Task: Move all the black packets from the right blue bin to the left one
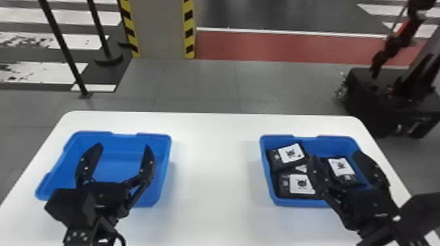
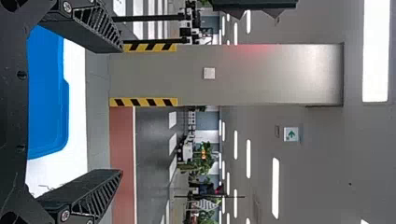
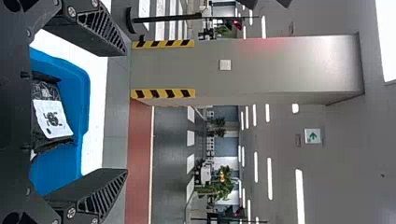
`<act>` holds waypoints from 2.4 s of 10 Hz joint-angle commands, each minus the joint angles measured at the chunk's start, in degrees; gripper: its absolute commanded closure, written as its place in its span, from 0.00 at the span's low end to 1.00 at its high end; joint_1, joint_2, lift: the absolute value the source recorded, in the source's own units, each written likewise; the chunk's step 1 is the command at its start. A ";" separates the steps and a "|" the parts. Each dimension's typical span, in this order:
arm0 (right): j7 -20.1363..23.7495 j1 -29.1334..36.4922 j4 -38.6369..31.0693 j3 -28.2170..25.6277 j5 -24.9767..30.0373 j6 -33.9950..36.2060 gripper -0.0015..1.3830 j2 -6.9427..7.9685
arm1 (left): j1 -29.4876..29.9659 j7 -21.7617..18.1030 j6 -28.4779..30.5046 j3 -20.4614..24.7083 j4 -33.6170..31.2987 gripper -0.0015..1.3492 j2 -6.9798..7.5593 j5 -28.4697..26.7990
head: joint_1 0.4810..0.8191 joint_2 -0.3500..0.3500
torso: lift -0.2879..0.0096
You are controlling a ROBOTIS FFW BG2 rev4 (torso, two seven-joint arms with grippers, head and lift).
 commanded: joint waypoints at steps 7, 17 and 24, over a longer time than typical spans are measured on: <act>-0.61 -7.84 1.47 -3.78 -2.32 14.48 0.09 -2.23 | 0.46 0.00 -0.99 0.17 0.14 0.08 -0.15 -0.06 | 0.63 0.37 | 0.60; 4.40 -32.88 26.64 -3.25 -4.08 36.28 0.09 -3.29 | 0.88 -0.09 -0.99 -0.09 0.14 0.08 -0.15 0.11 | 0.63 0.37 | 0.60; 7.47 -37.09 33.81 -2.64 -5.23 43.17 0.93 -3.11 | 1.30 -0.18 -0.84 0.00 0.14 0.08 -0.15 -0.06 | 0.63 0.40 | 0.60</act>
